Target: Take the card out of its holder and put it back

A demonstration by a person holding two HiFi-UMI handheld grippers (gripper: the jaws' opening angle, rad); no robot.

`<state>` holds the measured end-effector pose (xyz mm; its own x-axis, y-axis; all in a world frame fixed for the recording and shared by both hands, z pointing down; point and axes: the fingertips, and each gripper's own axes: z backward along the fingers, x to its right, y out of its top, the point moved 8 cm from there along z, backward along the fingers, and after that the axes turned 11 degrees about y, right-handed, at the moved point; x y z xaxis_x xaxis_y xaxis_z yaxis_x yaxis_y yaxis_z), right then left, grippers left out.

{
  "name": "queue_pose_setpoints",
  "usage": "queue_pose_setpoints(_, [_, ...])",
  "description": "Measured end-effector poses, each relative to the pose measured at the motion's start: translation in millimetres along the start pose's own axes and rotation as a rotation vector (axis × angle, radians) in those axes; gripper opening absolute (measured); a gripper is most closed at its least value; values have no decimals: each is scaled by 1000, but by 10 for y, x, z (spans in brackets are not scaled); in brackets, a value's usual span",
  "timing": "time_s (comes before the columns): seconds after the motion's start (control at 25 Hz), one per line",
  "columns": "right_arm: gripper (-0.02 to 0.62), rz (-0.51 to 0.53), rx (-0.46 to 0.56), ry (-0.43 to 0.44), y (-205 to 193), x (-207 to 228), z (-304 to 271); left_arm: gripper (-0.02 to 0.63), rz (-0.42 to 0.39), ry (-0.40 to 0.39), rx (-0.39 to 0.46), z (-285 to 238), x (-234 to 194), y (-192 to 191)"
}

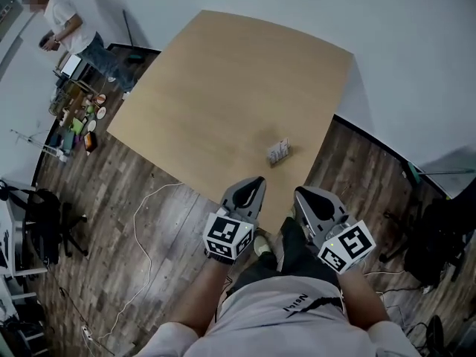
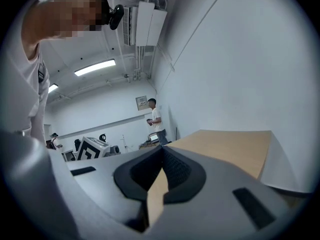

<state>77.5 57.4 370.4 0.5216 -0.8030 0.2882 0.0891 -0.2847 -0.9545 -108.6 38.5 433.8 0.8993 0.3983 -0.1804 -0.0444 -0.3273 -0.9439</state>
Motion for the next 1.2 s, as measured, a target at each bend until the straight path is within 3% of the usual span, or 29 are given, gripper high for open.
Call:
queue_pose_setpoints(0.56, [12,-102,-99,113,-314,1121,-491,24,4,30,-136,-1086,-413,-796])
queue_pose_setpoints(0.76, [12,-134,-132,123,-458,1211,-619,87,-19,-13,-170,-1232,-589,-980])
queue_pose_setpoints(1.2, [12,-169,-184,119,-662,1307,-640,87,-77,-124,-213,-1538,-604,-1157])
